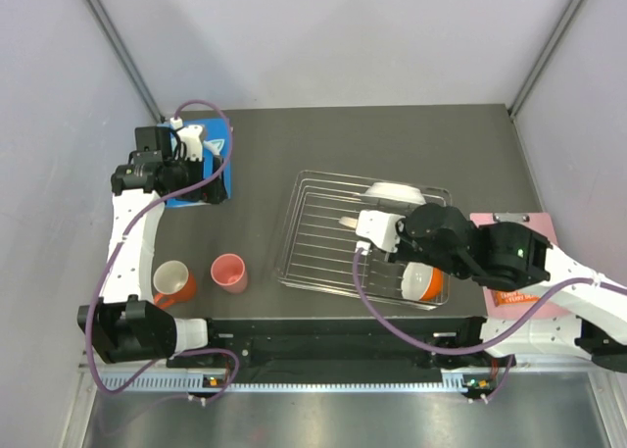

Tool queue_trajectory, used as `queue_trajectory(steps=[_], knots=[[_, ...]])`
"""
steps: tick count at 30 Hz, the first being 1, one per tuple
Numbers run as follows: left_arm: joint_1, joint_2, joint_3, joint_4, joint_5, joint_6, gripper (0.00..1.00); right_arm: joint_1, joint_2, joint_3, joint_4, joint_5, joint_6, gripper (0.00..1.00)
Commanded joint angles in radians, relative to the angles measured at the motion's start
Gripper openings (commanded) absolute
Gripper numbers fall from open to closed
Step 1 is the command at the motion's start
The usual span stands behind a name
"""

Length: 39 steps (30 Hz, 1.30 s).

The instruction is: Load the mixed dishes into the dish rack

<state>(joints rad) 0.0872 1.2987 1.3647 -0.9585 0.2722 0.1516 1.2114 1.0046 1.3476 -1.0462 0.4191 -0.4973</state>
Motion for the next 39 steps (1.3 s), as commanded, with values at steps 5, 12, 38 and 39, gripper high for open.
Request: queue_trajectory(steps=[5, 12, 38, 39], knots=[[-0.003, -0.016, -0.032, 0.030, 0.001, -0.007, 0.99, 0.036, -0.043, -0.070, 0.071, 0.063, 0.022, 0.00], [-0.004, -0.036, -0.070, 0.052, 0.018, -0.021, 0.99, 0.043, -0.047, -0.126, 0.072, 0.038, 0.036, 0.00], [-0.003, -0.061, -0.118, 0.075, 0.032, -0.034, 0.99, 0.039, -0.078, -0.311, 0.199, 0.001, -0.012, 0.00], [-0.003, -0.061, -0.119, 0.076, 0.033, -0.035, 0.99, 0.039, -0.074, -0.312, 0.207, 0.013, -0.026, 0.00]])
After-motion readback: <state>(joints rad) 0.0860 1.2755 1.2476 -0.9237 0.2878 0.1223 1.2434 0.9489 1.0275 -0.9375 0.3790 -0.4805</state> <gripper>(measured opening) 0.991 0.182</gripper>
